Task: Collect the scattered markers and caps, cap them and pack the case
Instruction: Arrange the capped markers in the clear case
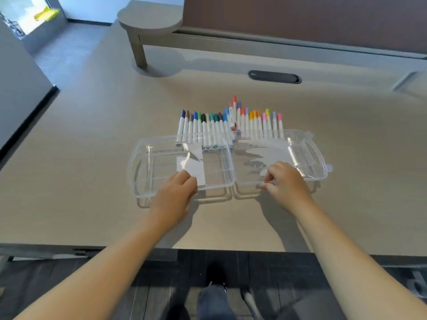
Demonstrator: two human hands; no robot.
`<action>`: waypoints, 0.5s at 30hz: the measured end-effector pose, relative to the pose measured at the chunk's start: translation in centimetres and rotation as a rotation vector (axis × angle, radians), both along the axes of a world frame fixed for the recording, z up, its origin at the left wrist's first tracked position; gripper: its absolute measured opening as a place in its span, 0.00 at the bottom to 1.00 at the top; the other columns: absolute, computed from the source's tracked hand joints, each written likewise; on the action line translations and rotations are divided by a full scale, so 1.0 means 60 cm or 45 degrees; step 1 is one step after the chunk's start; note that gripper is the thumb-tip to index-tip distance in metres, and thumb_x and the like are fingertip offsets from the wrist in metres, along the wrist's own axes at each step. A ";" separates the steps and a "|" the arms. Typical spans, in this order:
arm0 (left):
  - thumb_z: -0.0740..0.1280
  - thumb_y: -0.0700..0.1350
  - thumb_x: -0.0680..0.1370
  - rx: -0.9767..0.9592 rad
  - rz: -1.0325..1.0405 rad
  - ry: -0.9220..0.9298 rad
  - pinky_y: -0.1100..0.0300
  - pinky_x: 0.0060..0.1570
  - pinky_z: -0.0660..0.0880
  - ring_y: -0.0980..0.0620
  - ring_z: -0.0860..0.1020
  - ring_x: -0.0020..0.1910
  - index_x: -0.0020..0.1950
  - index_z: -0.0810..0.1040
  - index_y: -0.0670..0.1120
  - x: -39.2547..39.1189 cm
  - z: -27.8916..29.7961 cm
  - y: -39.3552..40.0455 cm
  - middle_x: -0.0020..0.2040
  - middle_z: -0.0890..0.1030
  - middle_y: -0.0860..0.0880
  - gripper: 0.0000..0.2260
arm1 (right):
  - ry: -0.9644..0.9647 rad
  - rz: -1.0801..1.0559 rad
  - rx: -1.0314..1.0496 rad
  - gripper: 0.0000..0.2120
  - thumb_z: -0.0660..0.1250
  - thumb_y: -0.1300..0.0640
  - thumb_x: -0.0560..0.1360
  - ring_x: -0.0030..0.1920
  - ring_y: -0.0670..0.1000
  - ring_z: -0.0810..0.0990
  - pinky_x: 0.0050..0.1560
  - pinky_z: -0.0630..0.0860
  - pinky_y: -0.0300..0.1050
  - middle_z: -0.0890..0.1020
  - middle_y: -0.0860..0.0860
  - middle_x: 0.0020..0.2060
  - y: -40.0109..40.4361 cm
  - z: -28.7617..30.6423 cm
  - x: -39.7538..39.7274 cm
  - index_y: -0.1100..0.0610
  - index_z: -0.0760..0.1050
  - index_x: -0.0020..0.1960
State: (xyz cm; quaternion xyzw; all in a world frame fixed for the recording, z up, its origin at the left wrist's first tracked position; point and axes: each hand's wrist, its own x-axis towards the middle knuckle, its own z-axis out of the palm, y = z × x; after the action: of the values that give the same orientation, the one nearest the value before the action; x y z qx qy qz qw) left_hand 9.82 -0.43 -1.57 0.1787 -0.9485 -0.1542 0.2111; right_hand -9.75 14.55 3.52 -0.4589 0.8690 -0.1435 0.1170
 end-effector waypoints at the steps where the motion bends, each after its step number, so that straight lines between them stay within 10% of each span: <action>1: 0.73 0.28 0.61 0.003 -0.014 0.022 0.58 0.23 0.71 0.49 0.72 0.29 0.35 0.71 0.42 0.004 -0.007 0.008 0.32 0.75 0.45 0.14 | -0.009 -0.012 0.021 0.18 0.68 0.60 0.73 0.44 0.48 0.65 0.43 0.57 0.38 0.62 0.40 0.32 0.012 -0.004 0.007 0.51 0.62 0.31; 7: 0.58 0.43 0.69 0.036 -0.146 -0.059 0.65 0.24 0.66 0.49 0.73 0.28 0.36 0.70 0.44 0.021 -0.036 0.027 0.32 0.75 0.46 0.04 | -0.034 -0.066 0.127 0.13 0.66 0.60 0.74 0.45 0.48 0.67 0.45 0.61 0.40 0.70 0.47 0.39 0.045 -0.043 0.029 0.52 0.65 0.34; 15: 0.77 0.35 0.63 0.083 -0.050 -0.218 0.56 0.27 0.72 0.44 0.76 0.29 0.34 0.78 0.43 -0.021 -0.049 -0.014 0.32 0.79 0.45 0.08 | -0.052 -0.183 0.126 0.07 0.63 0.62 0.75 0.54 0.55 0.73 0.53 0.67 0.45 0.78 0.55 0.49 0.014 -0.071 0.007 0.61 0.79 0.49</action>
State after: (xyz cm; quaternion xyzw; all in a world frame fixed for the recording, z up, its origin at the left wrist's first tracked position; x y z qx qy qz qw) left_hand 8.54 -1.27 -4.51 0.1794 -0.9609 -0.1731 0.1202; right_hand -9.35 15.36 -0.74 -0.3861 0.9031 -0.1175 0.1466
